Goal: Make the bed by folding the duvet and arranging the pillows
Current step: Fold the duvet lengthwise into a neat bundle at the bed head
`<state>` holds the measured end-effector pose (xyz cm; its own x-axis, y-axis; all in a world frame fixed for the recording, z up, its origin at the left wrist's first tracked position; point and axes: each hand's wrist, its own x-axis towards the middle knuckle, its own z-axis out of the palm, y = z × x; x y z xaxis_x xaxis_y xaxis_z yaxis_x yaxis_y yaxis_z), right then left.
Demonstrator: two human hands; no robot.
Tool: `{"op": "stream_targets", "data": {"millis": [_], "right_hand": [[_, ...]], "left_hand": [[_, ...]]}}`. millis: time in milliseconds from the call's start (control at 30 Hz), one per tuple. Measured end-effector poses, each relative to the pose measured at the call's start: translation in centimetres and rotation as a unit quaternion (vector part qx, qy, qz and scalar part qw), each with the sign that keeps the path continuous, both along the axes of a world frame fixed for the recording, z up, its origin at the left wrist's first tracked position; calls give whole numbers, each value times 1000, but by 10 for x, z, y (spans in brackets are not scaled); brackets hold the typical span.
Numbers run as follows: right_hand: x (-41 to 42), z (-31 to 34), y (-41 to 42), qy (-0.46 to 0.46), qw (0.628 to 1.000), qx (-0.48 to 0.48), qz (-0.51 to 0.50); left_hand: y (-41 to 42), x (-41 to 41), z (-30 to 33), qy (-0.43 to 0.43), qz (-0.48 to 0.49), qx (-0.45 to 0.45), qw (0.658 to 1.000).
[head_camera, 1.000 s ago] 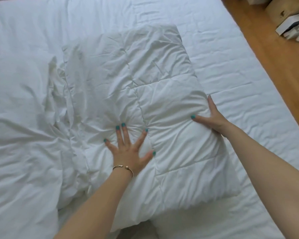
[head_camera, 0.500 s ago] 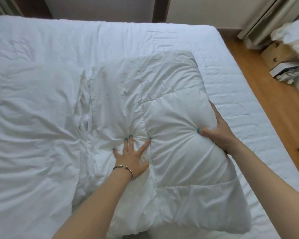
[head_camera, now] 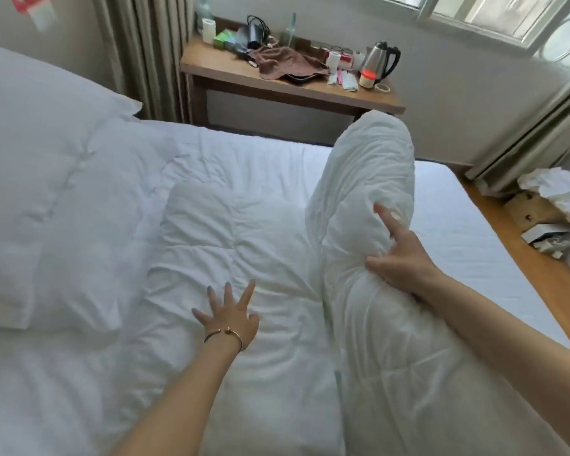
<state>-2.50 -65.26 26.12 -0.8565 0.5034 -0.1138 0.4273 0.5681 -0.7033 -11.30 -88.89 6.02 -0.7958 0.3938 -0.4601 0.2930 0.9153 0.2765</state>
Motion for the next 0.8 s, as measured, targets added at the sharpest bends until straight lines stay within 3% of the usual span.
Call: {"op": "stream_targets", "data": {"millis": [267,467,500,600,700,767,800], "right_hand": [[-131,-52,-228,-132,986,38,98],[-171,-143,-323,-262,956,18,134],[-177,-150,-327,-285,947,-18,146],[-189,-153,-314,-294,917,-251,95],[-196,-152,-279,-258,850,-458,37],[-201,-151,-267,-242,836,-491,41],[-206,-152,-266,-250,856,-449,61]], "left_hand": [[-152,-79,-2,-92,114,105,984],[-205,-101,-35,-186,237,262,917],[-207,-102,-37,-196,247,279,907],[-196,-107,-27,-175,231,344,893],[-175,-109,-3,-183,232,409,863],[-168,-105,-2,-168,186,372,894],[-167,-102,-7,-171,148,327,917]]}}
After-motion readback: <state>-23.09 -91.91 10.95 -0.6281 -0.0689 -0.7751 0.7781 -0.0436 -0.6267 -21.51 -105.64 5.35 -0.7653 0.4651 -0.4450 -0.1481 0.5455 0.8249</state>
